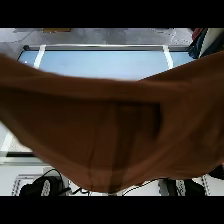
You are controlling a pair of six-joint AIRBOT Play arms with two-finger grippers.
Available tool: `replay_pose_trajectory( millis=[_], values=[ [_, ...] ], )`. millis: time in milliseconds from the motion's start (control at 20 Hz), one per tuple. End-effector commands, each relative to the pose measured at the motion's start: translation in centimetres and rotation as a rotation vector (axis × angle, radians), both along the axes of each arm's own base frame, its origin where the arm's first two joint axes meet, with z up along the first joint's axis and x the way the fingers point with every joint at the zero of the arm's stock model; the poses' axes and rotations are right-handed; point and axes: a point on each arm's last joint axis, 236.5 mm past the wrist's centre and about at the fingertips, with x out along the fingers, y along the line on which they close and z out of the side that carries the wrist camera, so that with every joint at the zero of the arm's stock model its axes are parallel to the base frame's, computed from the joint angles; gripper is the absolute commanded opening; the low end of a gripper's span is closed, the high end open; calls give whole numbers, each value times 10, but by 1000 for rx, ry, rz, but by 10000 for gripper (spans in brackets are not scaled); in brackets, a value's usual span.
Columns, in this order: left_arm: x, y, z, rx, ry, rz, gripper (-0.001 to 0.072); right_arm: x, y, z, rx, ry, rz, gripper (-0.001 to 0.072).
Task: Fold the clothes and pants, and hang the long-sleeved shirts on hangers.
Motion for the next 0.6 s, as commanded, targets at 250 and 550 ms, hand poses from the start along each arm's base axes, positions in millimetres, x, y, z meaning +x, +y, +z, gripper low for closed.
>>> replay_pose_trajectory(
  millis=[250, 550],
  values=[
    [150, -40, -307, -27, 870, -367, 9, 149, -36, -277, 410, 700, 135, 14],
    [209, -42, -399, -131, 935, -245, 10, 257, -28, -380, 370, 621, -40, 14]
  ],
)
